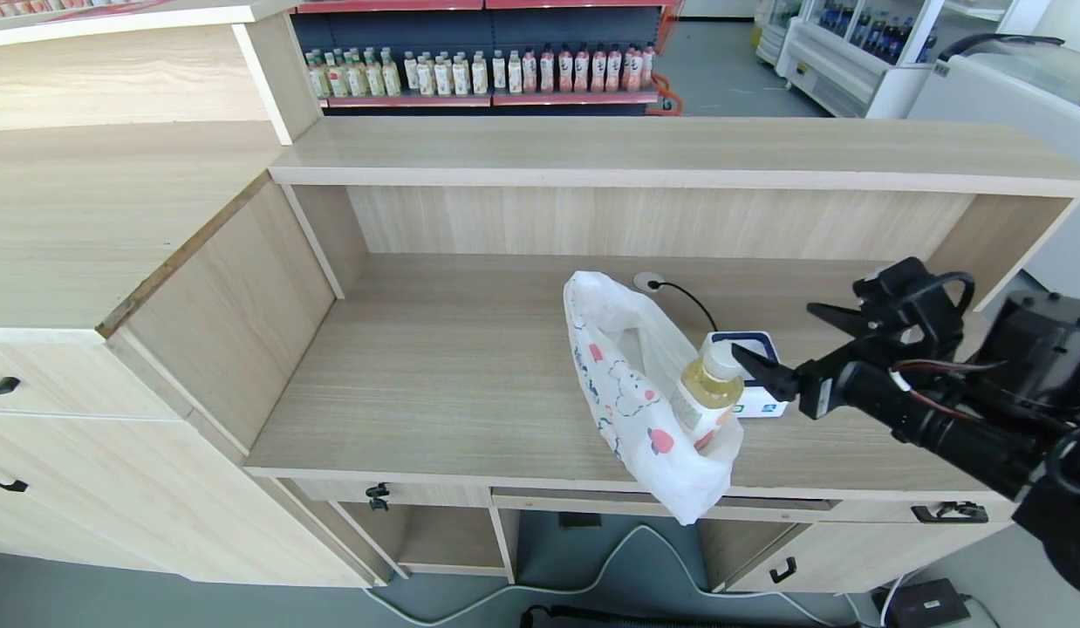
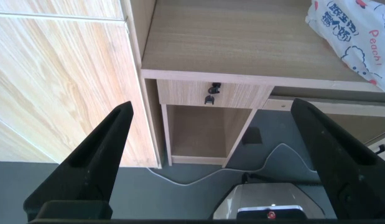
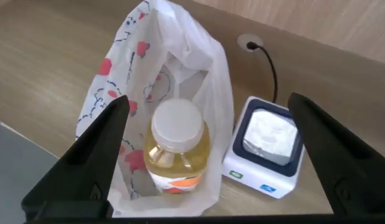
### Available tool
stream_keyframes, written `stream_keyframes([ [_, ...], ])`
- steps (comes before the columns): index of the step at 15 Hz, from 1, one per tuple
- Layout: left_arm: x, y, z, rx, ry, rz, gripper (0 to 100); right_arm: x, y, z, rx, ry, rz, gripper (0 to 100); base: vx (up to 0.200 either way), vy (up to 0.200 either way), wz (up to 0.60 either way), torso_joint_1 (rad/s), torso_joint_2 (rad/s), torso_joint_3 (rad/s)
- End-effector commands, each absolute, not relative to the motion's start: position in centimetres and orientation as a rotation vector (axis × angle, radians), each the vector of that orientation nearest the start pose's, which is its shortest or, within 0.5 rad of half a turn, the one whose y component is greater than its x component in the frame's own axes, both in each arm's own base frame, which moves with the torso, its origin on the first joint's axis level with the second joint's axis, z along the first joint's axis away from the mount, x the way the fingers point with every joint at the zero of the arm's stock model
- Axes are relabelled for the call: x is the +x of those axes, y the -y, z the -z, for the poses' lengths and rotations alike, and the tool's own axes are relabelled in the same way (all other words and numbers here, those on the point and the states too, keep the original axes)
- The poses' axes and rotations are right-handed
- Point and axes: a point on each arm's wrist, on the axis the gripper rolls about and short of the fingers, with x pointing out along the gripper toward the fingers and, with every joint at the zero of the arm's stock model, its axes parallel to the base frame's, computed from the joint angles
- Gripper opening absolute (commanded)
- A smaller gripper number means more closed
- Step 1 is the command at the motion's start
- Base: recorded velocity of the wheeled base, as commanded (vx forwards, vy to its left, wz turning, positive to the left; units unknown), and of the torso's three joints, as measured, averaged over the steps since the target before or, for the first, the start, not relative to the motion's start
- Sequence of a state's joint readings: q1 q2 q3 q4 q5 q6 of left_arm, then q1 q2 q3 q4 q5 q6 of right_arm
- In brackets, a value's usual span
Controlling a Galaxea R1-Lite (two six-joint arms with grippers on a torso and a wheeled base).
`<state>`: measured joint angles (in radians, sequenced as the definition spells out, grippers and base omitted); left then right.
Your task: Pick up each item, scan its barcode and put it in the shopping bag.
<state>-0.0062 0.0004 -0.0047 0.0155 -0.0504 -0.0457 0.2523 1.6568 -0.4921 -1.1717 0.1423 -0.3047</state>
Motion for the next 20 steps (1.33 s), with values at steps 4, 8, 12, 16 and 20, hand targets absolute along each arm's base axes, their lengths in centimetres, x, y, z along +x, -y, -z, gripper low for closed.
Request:
stream_keyframes([
  [4,-2.3,0.1,-7.5,-0.046,-0.012,0.056,100,21.3,-0.9,-21.3,-0.488,0.201,-0.118,100,0.000,0.000,-0.30,0.002,0.00,0.000],
  [8,-2.3,0.1,-7.5,-0.046,-0.012,0.056,100,19.9,8.7,-20.2,-0.509,-0.195,0.703,100,0.000,0.000,-0.60,0.002,0.00,0.004],
  [12,-2.3,0.1,-7.5,-0.046,-0.012,0.056,100,21.7,15.6,-16.2,-0.421,-0.376,0.974,100,0.000,0.000,-0.30,-0.001,0.00,0.000],
  [16,-2.3,0.1,-7.5,-0.046,-0.012,0.056,100,26.8,19.0,-14.2,-0.412,-0.336,0.797,100,0.000,0.000,0.00,0.000,0.00,0.000],
  [20,-2.3,0.1,-7.5,-0.046,-0.012,0.056,100,31.5,19.9,-14.7,-0.426,-0.208,0.530,100,0.000,0.000,0.00,0.000,0.00,0.000],
])
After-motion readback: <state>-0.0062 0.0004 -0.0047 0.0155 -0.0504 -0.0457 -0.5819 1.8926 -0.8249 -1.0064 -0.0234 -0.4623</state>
